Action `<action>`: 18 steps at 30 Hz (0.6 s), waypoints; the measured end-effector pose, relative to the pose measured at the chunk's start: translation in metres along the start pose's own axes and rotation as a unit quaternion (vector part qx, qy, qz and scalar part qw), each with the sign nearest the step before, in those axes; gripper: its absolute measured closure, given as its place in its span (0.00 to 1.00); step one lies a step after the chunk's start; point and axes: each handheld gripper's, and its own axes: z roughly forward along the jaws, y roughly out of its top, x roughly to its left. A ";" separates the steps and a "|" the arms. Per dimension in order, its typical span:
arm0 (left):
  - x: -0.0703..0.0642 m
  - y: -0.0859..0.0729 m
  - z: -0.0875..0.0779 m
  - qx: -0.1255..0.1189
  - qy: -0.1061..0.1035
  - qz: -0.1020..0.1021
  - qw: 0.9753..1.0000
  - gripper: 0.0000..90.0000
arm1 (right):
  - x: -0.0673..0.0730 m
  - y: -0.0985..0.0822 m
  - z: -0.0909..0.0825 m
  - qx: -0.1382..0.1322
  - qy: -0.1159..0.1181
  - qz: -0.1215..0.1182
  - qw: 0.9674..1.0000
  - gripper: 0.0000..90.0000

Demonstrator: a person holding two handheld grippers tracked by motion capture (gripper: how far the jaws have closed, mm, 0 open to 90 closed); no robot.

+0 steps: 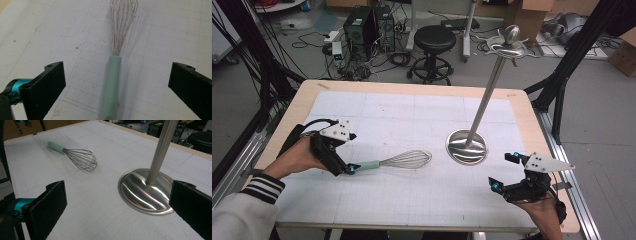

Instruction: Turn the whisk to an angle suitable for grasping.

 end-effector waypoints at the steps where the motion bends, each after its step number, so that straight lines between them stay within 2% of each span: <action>1: 0.001 0.000 0.003 0.007 -0.002 -0.001 1.000 0.02 | 0.000 0.000 0.000 0.000 0.000 0.000 1.000 0.01; 5: 0.003 0.000 0.013 0.021 -0.008 0.002 1.000 0.02 | 0.000 0.000 0.001 0.001 0.003 0.001 1.000 0.01; 10: 0.003 0.002 0.030 0.031 -0.012 0.014 0.999 0.02 | 0.000 0.000 0.003 0.002 0.005 0.000 1.000 0.01; 13: 0.004 0.002 0.039 0.046 -0.019 0.024 0.998 0.02 | 0.000 0.000 0.004 0.002 0.006 0.001 1.000 0.01; 18: 0.005 0.002 0.051 0.060 -0.031 0.024 0.997 0.02 | 0.000 0.000 0.004 0.003 0.006 0.000 1.000 0.01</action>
